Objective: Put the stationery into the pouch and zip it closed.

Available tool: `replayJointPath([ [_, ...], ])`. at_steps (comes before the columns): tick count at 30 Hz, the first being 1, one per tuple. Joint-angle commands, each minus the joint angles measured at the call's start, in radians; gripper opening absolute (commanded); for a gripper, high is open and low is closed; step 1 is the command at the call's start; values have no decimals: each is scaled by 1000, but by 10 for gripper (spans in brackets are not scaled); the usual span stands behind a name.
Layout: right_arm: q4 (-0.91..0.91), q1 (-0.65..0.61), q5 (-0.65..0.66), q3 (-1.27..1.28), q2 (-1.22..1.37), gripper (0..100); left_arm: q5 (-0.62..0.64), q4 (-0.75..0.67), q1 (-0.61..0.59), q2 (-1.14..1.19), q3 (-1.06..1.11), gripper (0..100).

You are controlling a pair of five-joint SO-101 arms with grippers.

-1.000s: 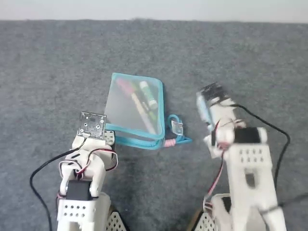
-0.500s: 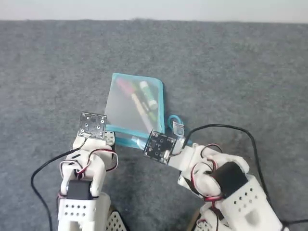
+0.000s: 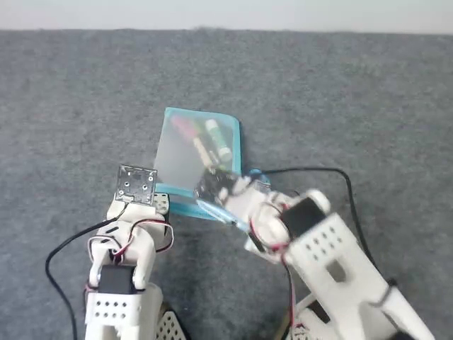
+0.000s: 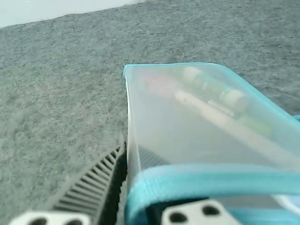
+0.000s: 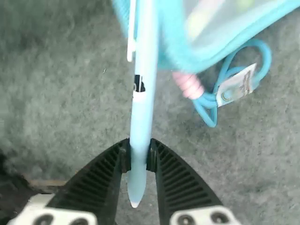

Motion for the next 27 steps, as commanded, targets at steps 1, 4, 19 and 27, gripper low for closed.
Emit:
replayJointPath([
  [1,-21,-1,-54,-155,139,6,15,-34,-2,6,-16,12],
  [4,-7,-1,-103,-272,249,6,15,-34,2,6,-15,12],
  [19,297,-8,-358,-988,740,11,15,-69,2,6,2,12],
  [27,297,-82,-358,-1105,779,11,15,-72,2,6,4,12],
])
